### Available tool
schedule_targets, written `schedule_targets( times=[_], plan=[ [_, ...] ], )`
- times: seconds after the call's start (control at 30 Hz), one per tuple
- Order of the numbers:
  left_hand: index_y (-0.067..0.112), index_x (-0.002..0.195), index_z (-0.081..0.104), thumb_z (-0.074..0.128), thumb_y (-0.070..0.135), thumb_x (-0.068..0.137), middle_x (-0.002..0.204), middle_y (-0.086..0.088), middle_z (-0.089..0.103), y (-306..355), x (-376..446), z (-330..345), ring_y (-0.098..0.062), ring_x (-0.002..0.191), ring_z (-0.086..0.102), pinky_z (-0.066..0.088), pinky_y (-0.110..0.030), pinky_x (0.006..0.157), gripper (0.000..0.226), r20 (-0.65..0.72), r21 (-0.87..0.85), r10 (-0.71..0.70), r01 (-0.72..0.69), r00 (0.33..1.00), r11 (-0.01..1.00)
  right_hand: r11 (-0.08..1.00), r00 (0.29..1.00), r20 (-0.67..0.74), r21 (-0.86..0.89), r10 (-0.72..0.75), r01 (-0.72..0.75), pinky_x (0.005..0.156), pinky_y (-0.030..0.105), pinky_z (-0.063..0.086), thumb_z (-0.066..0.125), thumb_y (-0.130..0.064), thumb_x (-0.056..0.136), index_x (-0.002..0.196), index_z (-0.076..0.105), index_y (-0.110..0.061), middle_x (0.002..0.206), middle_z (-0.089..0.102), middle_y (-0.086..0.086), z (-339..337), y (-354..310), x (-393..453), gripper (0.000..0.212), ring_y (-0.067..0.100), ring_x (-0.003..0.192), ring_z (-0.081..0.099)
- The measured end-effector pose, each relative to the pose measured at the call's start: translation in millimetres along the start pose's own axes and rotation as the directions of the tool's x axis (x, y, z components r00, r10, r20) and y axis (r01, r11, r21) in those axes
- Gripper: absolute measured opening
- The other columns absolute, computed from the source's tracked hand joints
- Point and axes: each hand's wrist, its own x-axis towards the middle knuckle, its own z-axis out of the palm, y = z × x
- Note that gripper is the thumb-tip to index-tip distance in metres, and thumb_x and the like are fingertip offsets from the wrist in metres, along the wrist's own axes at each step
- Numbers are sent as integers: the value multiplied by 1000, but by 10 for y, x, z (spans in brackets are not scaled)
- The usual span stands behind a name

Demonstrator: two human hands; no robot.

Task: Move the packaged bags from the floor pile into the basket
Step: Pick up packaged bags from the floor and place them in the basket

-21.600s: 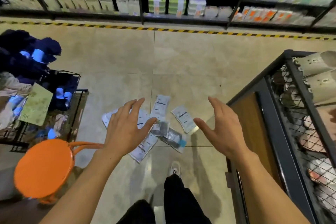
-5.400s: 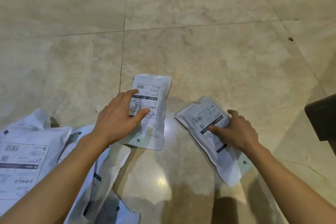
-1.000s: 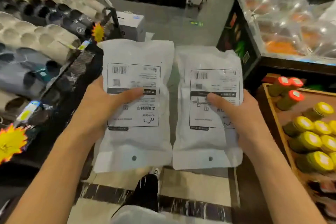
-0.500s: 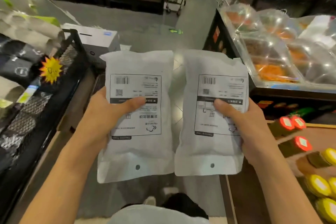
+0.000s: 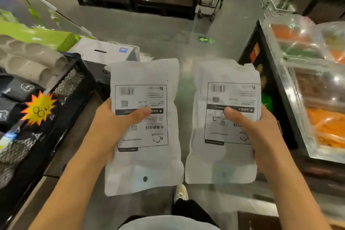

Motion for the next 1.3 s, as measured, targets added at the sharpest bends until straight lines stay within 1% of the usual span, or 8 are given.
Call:
schedule_targets(
  times=[0.27, 0.5, 0.63, 0.87, 0.97, 1.07, 1.13, 1.3],
  plan=[
    [21, 121, 71, 82, 15, 69, 106, 3, 81, 230, 973, 275, -19, 93, 80, 64, -31, 66, 54, -238, -50, 11, -24, 971, 998, 1000, 973, 228, -2, 17, -17, 81, 46, 64, 84, -29, 72, 111, 72, -29, 103, 82, -6, 280, -356, 1676, 41, 17, 91, 80],
    [20, 116, 72, 81, 12, 67, 102, 2, 82, 241, 1670, 72, -19, 89, 80, 63, -28, 61, 51, -458, -138, -29, -39, 888, 990, 997, 899, 433, -73, 60, -32, 64, 30, 65, 83, -15, 82, 108, 71, -23, 93, 82, -5, 988, -538, 2853, 30, 15, 82, 80],
    [19, 120, 71, 81, 13, 66, 105, 1, 82, 152, 2062, -119, -20, 90, 80, 64, -30, 63, 55, -573, -177, -53, -60, 818, 982, 989, 852, 517, -145, 77, -2, 73, 36, 65, 85, -16, 81, 110, 70, -22, 95, 82, -5, 1507, -614, 3443, 34, 15, 85, 80],
    [18, 117, 72, 81, 13, 67, 103, -1, 82, 36, 2479, -334, -23, 90, 80, 65, -35, 64, 51, -730, -264, -136, -93, 670, 960, 972, 709, 696, -225, 108, 73, 78, 42, 64, 84, -18, 80, 111, 71, -20, 97, 82, -1, 2324, -752, 4205, 34, 20, 87, 80],
    [18, 120, 72, 89, 24, 64, 109, -5, 81, -95, 2461, -372, -29, 97, 79, 65, -47, 76, 58, -771, -317, -192, -104, 607, 943, 961, 603, 788, -247, 125, 124, 65, 32, 63, 83, -25, 76, 114, 73, -21, 90, 82, -5, 2686, -740, 4397, 39, 16, 79, 80],
    [23, 111, 75, 101, 50, 39, 107, -3, 81, -198, 2453, -434, -27, 94, 79, 63, -48, 80, 81, -845, -342, -262, -95, 466, 935, 945, 506, 845, -286, 171, 159, 80, 52, 65, 85, -34, 69, 118, 72, -24, 99, 82, 1, 3112, -681, 4551, 51, 32, 93, 78],
    [22, 112, 74, 96, 39, 52, 105, -2, 82, -268, 2462, -476, -25, 92, 80, 62, -51, 85, 66, -874, -365, -299, -110, 384, 924, 943, 440, 876, -292, 196, 160, 88, 58, 62, 85, -33, 65, 118, 72, -23, 104, 81, 4, 3411, -635, 4623, 56, 31, 97, 78],
    [19, 120, 71, 84, 20, 66, 107, -3, 81, -459, 2612, -456, -26, 95, 79, 62, -50, 83, 55, -890, -436, -402, -147, 215, 888, 924, 276, 926, -321, 259, 210, 88, 47, 63, 83, -31, 67, 118, 70, -21, 105, 82, 0, 4002, -411, 4778, 53, 20, 94, 80]
  ],
)
